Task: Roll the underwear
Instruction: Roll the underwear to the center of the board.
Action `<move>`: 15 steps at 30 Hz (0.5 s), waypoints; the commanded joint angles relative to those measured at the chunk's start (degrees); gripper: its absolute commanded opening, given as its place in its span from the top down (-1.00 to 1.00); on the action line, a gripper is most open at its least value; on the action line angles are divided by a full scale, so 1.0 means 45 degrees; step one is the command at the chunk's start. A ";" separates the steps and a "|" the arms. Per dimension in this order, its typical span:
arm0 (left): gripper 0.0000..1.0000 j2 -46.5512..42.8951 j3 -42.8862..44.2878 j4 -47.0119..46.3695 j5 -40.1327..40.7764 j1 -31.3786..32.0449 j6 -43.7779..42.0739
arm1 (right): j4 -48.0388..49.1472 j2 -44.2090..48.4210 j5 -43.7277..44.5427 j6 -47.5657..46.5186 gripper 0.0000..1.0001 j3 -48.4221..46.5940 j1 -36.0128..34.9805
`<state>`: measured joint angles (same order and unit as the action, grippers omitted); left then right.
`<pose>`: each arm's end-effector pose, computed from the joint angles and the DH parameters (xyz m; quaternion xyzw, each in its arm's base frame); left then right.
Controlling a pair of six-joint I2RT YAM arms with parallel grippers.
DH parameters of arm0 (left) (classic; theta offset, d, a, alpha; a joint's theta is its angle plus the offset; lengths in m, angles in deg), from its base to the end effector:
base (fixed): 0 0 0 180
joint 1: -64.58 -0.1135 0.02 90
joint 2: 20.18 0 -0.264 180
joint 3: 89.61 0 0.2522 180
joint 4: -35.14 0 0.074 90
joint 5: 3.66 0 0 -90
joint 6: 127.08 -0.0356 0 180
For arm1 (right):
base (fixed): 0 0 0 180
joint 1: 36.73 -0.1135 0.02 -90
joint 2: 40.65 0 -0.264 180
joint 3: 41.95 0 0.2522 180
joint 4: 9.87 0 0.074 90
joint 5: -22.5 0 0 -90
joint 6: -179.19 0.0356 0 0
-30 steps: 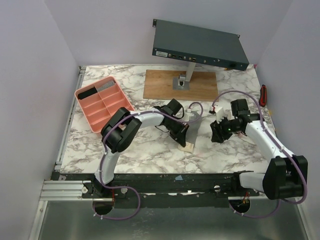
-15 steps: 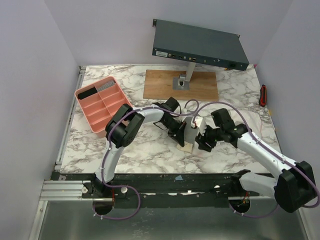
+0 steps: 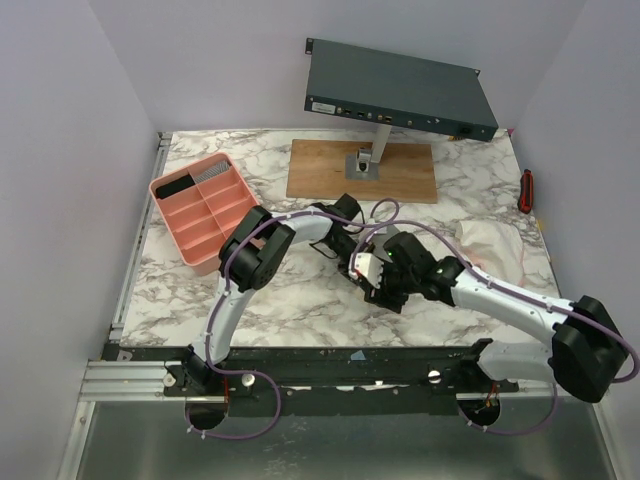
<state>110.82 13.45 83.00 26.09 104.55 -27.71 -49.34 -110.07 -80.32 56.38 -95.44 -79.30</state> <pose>0.3162 -0.3054 0.1057 -0.2863 -0.8115 0.4972 0.1107 0.1651 0.1624 0.2019 -0.6064 0.7305 0.1313 0.2854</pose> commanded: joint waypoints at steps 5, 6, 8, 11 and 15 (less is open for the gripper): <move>0.79 0.0590 0.0419 0.0552 -0.0431 -0.0014 -0.0166 | 0.0757 -0.0894 0.1346 -0.0029 -0.25 0.0330 -0.1034; 0.79 0.0606 0.0443 0.0594 -0.0468 -0.0013 -0.0184 | 0.0837 -0.1079 0.1480 -0.0036 -0.25 0.0316 -0.1119; 0.79 0.0635 0.0466 0.0642 -0.0498 -0.0014 -0.0206 | 0.0935 -0.1400 0.1687 -0.0103 -0.25 0.0317 -0.1200; 0.80 0.0708 0.0503 0.0682 -0.0575 -0.0014 -0.0223 | 0.1139 -0.1720 0.1899 -0.0181 -0.25 0.0367 -0.1205; 0.79 0.0752 0.0507 0.0755 -0.0615 -0.0012 -0.0321 | 0.1348 -0.2157 0.2302 -0.0284 -0.23 0.0331 -0.1205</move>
<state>112.50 14.78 85.19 23.75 104.55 -27.60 -45.80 -118.12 -73.44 56.11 -94.39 -84.32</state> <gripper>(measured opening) 0.102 0.622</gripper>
